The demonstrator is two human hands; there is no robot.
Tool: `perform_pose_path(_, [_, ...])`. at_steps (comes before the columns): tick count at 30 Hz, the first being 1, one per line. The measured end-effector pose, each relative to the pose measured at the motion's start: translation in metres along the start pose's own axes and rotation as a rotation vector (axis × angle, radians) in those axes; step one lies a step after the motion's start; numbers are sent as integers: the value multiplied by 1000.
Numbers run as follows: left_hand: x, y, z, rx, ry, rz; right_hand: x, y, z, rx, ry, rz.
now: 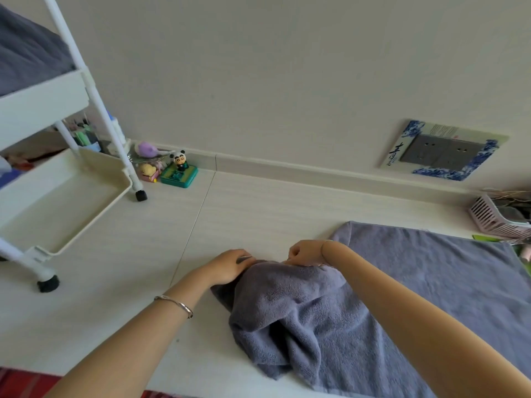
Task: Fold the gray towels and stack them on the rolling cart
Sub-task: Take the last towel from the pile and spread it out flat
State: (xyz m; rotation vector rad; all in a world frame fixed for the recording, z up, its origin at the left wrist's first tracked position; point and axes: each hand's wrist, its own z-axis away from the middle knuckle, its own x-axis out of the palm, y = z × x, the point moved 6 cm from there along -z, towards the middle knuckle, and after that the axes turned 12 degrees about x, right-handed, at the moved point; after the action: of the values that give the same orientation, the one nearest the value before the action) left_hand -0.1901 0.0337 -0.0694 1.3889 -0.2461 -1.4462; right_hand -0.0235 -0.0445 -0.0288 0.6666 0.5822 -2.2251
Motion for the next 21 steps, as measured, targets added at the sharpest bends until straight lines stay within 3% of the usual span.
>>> perform_pose_path(4, [-1, 2, 7, -30, 33, 24, -9, -2, 17, -206, 35, -546])
perform_pose_path(9, [-11, 1, 27, -128, 85, 241, -46, -6, 60, -417, 215, -633])
perform_pose_path(12, [-27, 12, 46, -167, 76, 264, -69, -16, 92, -538, 222, -673])
perform_pose_path(14, [-48, 30, 62, -123, 108, 386, -84, -28, 116, -596, 199, -697])
perform_pose_path(18, [-108, 64, 93, 132, 209, 677, -116, -43, 142, -685, 108, -931])
perform_pose_path(21, [-143, 57, 113, 216, 337, 800, -133, -54, 135, -669, 335, -907])
